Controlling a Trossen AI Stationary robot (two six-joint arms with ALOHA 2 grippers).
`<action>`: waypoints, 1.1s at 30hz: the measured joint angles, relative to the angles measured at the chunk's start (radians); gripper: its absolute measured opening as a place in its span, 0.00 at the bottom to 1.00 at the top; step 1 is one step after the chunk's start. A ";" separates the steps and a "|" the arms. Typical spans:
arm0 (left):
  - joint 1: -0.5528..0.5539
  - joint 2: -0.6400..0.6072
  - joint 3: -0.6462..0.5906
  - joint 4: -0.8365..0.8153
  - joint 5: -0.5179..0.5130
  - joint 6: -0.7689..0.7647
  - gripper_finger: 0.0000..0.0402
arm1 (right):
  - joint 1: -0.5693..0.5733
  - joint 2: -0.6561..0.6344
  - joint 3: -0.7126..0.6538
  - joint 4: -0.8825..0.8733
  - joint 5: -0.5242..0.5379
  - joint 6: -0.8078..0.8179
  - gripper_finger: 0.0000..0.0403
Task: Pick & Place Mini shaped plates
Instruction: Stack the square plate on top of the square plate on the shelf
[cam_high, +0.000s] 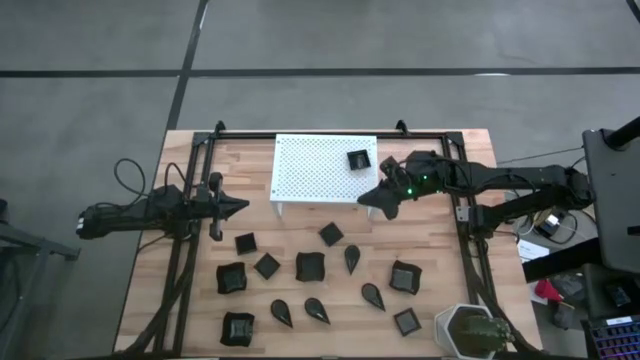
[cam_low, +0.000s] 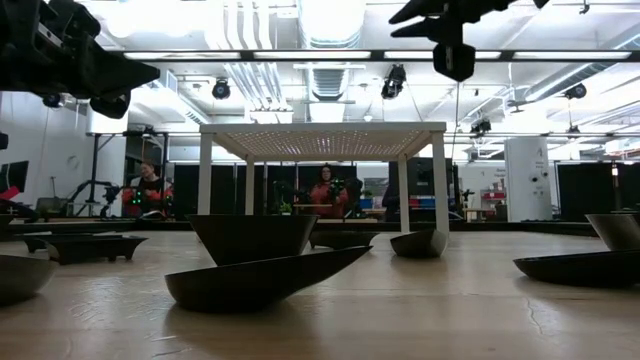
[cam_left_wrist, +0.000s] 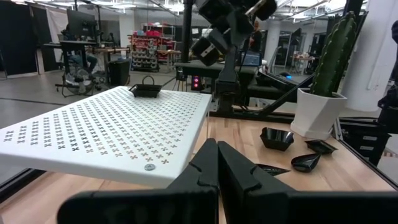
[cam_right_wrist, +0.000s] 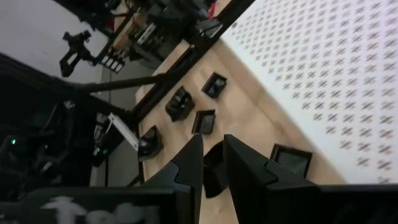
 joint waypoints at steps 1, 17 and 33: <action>0.000 0.000 0.000 0.000 0.000 0.000 0.00 | 0.017 0.005 0.000 -0.001 0.000 0.000 0.15; 0.000 0.000 0.000 0.000 0.003 0.000 0.00 | 0.265 0.169 -0.003 -0.006 0.011 -0.020 0.13; 0.000 0.000 0.000 0.000 -0.001 0.000 0.00 | 0.298 0.386 -0.003 -0.005 0.102 0.115 0.13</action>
